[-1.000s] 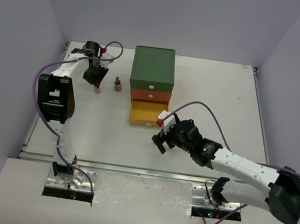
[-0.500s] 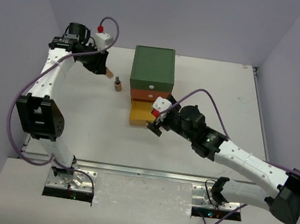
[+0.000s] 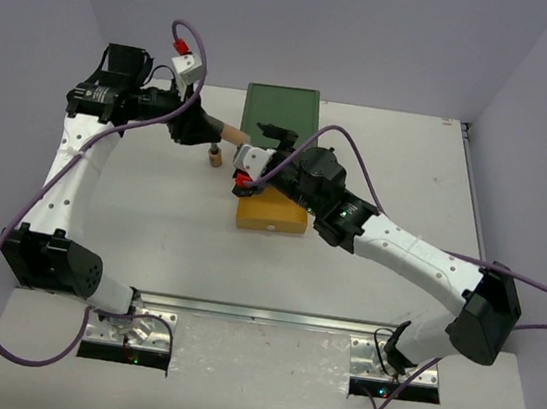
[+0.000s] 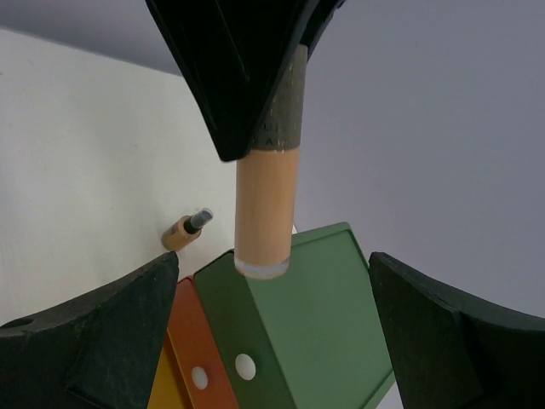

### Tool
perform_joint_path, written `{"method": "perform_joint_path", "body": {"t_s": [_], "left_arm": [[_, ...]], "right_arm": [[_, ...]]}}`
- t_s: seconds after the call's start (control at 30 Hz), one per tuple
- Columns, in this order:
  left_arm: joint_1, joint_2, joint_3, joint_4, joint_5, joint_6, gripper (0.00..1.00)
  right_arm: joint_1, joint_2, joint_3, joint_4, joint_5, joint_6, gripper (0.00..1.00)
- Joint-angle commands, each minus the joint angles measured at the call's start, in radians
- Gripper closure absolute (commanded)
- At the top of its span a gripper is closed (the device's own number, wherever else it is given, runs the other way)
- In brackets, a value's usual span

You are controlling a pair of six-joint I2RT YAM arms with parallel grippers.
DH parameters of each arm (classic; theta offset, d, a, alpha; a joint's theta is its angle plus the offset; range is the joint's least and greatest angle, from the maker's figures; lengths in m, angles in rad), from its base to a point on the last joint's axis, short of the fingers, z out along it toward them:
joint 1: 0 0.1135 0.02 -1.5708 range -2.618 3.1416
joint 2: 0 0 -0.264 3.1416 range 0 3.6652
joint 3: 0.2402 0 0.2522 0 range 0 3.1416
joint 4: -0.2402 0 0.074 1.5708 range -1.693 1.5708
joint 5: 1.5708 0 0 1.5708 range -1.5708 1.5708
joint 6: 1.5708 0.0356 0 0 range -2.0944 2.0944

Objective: Organize the makeup

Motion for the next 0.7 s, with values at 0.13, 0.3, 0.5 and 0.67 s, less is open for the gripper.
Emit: {"method": "perform_joint_path", "body": {"t_s": [0.13,0.3,0.5,0.67], "left_arm": [[-0.059,-0.032,-0.053,0.083,0.080,-0.069,1.00],[-0.068,-0.048,-0.097,0.089,0.105,-0.066,1.00],[-0.088,-0.056,-0.163,0.090,0.103,-0.062,1.00],[-0.119,-0.065,-0.210,0.104,0.144,-0.068,0.97]], "right_arm": [[-0.003,0.091,0.096,0.011,-0.028,-0.067,0.11],[-0.020,0.121,0.111,-0.030,-0.016,-0.027,0.32],[-0.031,0.102,0.070,0.027,-0.019,0.018,0.69],[-0.035,0.067,0.014,0.027,-0.014,0.017,1.00]]}}
